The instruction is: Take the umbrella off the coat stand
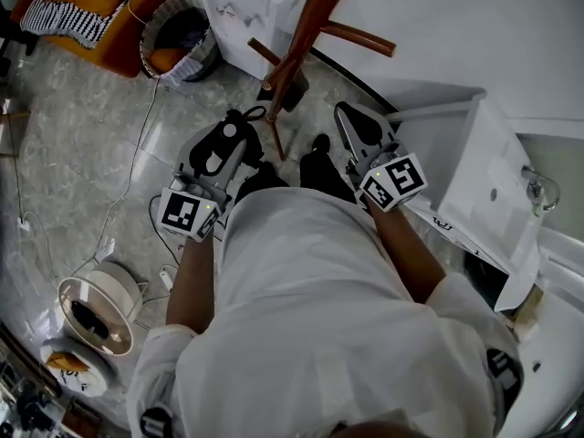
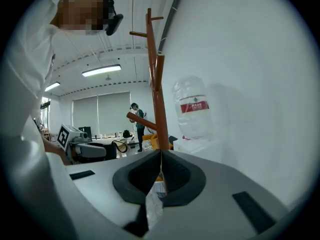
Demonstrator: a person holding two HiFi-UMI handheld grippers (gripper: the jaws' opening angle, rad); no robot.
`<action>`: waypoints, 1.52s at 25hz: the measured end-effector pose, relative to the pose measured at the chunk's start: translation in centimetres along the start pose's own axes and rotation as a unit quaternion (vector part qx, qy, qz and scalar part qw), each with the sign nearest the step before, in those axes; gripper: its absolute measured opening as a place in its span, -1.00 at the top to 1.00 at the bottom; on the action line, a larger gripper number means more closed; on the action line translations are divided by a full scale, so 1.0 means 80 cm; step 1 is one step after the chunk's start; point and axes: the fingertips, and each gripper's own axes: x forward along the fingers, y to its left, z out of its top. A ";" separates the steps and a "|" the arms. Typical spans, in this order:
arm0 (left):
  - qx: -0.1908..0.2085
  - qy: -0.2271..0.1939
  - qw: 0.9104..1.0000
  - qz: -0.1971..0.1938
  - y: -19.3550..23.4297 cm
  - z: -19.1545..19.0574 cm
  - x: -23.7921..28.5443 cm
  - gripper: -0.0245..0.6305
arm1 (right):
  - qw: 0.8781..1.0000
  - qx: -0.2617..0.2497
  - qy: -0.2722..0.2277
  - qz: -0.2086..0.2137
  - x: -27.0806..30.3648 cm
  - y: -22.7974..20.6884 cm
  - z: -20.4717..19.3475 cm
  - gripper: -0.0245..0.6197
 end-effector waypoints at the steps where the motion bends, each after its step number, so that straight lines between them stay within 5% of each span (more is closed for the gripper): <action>1: -0.003 0.002 1.000 -0.001 0.000 -0.005 0.002 0.34 | 1.000 -0.009 0.002 0.001 -0.001 0.002 -0.001 0.87; 19: -0.030 0.028 0.999 -0.003 0.013 -0.055 0.026 0.34 | 0.999 -0.010 0.040 0.005 0.002 0.006 -0.036 0.87; 38: -0.034 0.026 0.999 -0.023 0.003 -0.048 0.036 0.34 | 0.999 -0.008 0.044 0.009 0.010 -0.002 -0.037 0.88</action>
